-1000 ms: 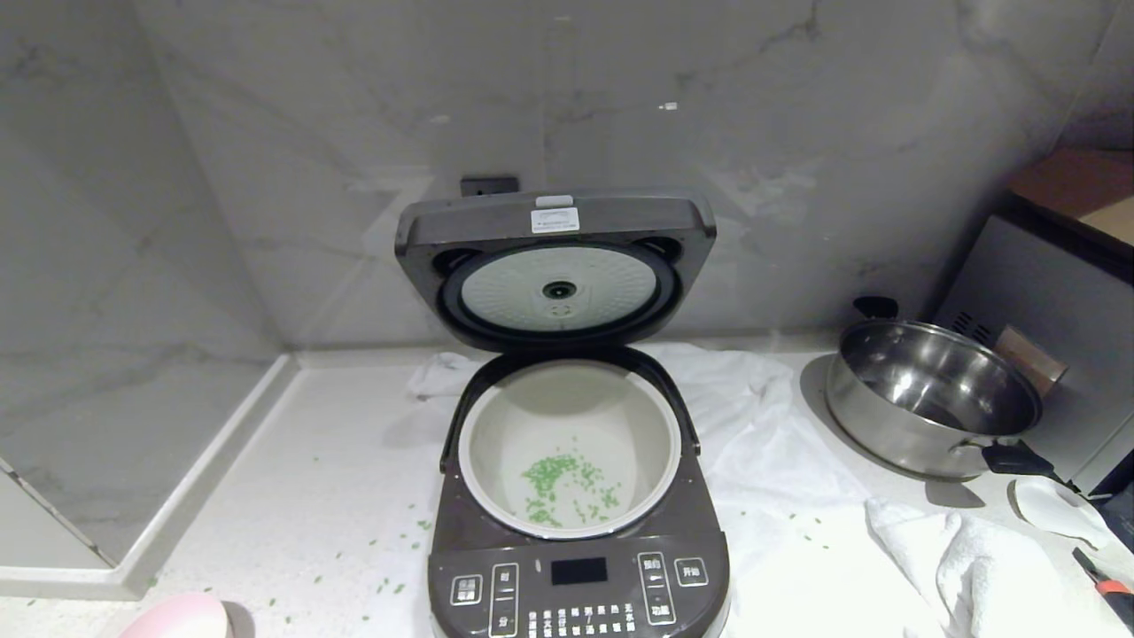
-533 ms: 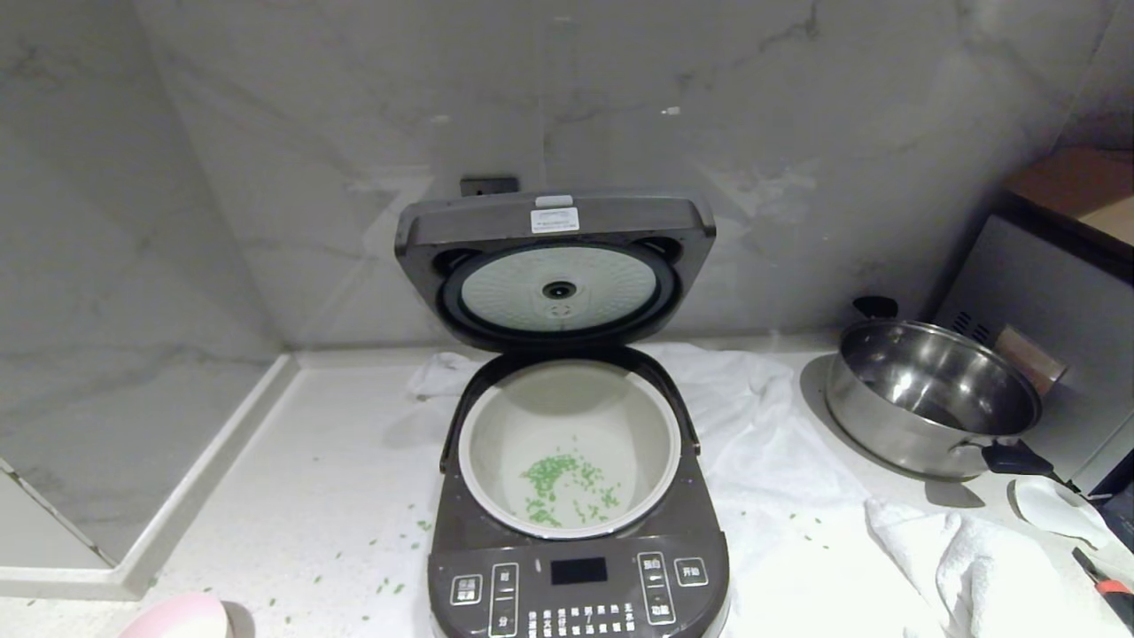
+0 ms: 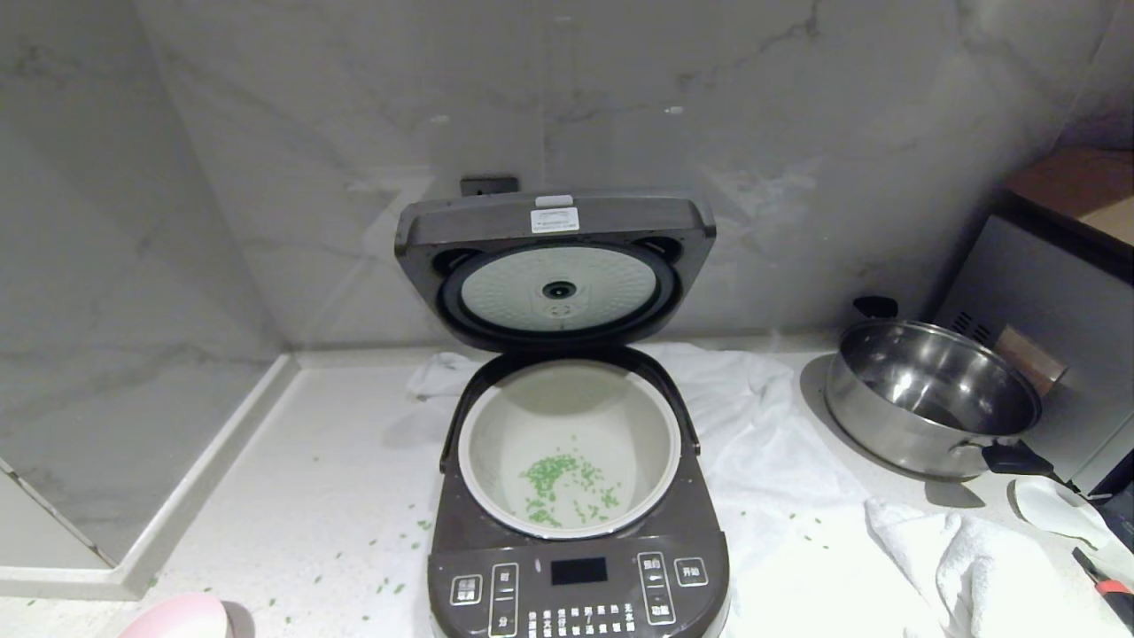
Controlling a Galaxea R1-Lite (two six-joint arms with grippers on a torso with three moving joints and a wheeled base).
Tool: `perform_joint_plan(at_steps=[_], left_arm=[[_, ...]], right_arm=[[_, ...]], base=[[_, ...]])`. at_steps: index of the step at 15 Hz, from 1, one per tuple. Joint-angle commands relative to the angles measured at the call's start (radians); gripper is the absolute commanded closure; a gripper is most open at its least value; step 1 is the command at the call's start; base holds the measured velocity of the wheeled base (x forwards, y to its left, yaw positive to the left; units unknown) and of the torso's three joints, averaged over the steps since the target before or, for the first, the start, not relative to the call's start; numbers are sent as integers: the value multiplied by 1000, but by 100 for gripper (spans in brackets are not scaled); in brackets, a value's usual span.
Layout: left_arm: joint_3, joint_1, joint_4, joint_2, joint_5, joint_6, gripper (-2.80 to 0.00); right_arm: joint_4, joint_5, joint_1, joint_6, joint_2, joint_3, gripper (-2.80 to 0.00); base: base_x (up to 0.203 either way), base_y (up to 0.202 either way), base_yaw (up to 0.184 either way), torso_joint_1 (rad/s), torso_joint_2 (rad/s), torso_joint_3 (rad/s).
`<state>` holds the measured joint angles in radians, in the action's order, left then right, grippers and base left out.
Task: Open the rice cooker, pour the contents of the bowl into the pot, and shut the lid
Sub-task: Turn on the tap
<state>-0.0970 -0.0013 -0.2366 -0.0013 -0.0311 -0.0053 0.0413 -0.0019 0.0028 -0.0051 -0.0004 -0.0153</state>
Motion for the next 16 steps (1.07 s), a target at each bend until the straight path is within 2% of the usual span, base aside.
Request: perform_joint_plan(at_steps=[1,12,16], left_arm=[[0,0,-1,-2,-1,-1,0],[0,0,-1,-2,-1,-1,0],[0,0,-1,-2,-1,-1,0]], right_arm=[[0,0,0,-2,0,0,0],[0,0,0,-1,0,0,0],[0,0,0,4,0,0,0]], base=[[0,0,0,0,0,0],[0,0,0,0,0,0],[-182,0,-4,2,4,0]])
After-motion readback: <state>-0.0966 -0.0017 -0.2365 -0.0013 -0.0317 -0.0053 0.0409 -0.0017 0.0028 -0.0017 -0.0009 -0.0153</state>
